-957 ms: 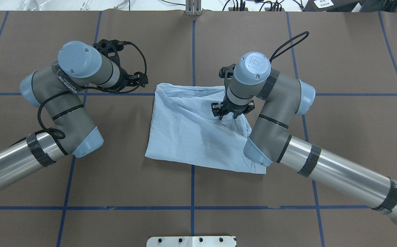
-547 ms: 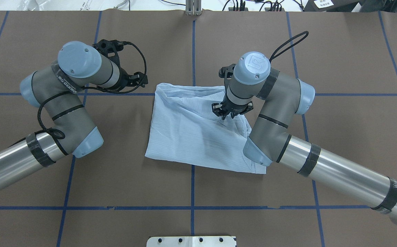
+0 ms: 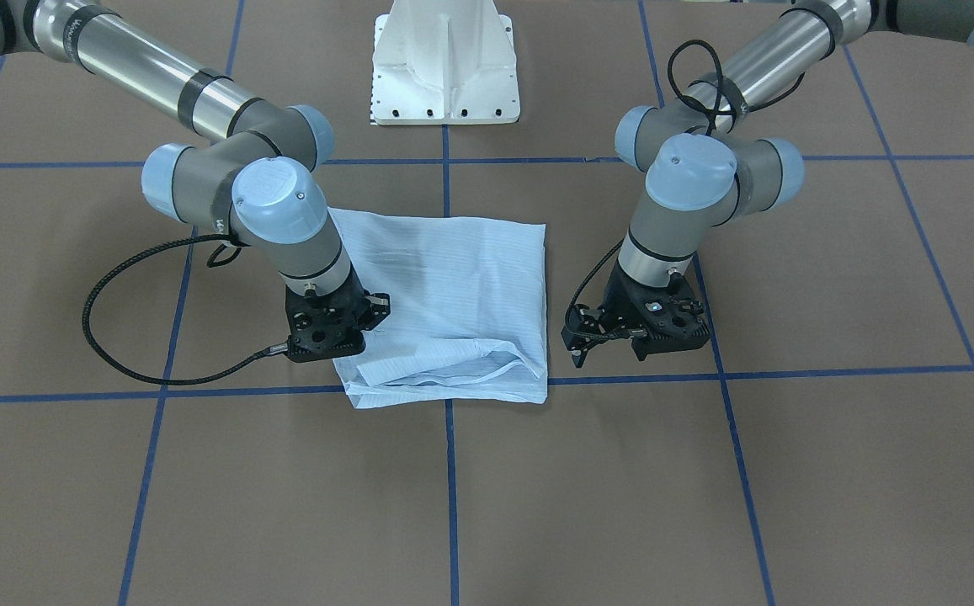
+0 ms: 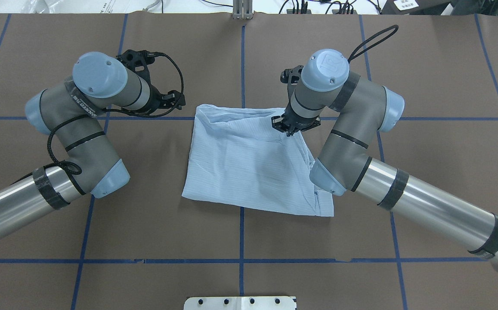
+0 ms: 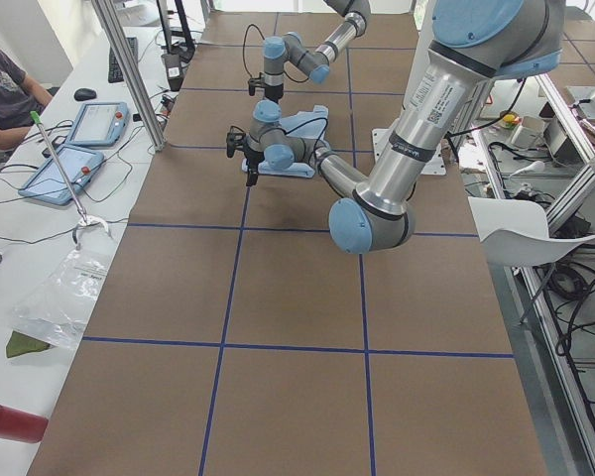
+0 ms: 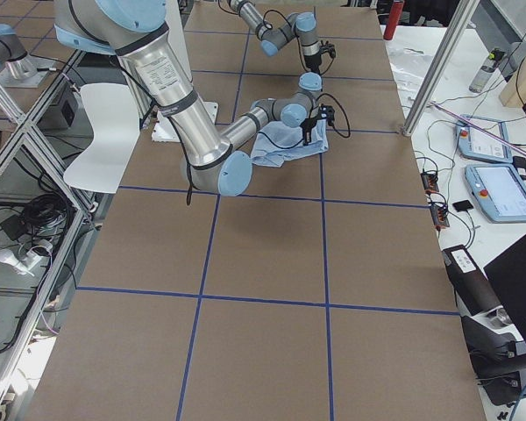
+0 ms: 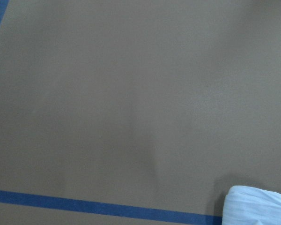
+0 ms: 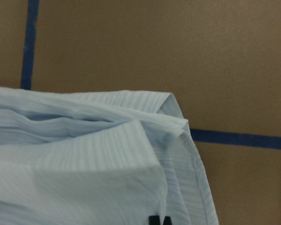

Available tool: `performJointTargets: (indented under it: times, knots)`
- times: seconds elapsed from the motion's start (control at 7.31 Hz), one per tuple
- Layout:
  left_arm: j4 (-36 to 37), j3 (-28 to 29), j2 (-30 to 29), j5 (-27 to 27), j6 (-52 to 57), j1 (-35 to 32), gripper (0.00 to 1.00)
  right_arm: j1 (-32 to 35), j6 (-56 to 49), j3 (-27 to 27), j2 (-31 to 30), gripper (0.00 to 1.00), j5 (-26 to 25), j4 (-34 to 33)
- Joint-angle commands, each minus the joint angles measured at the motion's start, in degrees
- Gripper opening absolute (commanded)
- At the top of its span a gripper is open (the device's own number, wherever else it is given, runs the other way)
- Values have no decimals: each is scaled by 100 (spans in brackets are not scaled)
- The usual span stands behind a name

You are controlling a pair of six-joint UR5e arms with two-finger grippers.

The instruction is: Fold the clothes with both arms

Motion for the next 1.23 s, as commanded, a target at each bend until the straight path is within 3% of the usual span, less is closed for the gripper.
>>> performJointTargets:
  times: [0.0, 0.14, 0.27, 0.41, 1.09]
  knots:
    - [-4, 0, -9, 0, -7, 6, 100, 135, -138, -98, 10, 0, -113, 13]
    - [-4, 0, -9, 0, -7, 15, 100, 135, -121, -178, 27, 0, -245, 13]
    - [-4, 0, -9, 0, 2, 15, 100, 135, -95, -222, 45, 41, -255, 22]
    - [5, 0, -18, 0, 2, 6, 100, 135, -86, -222, 54, 99, -263, 22]
    - [49, -17, -9, -35, 72, -205, 100, -109, -77, -214, 282, 100, -263, -13]
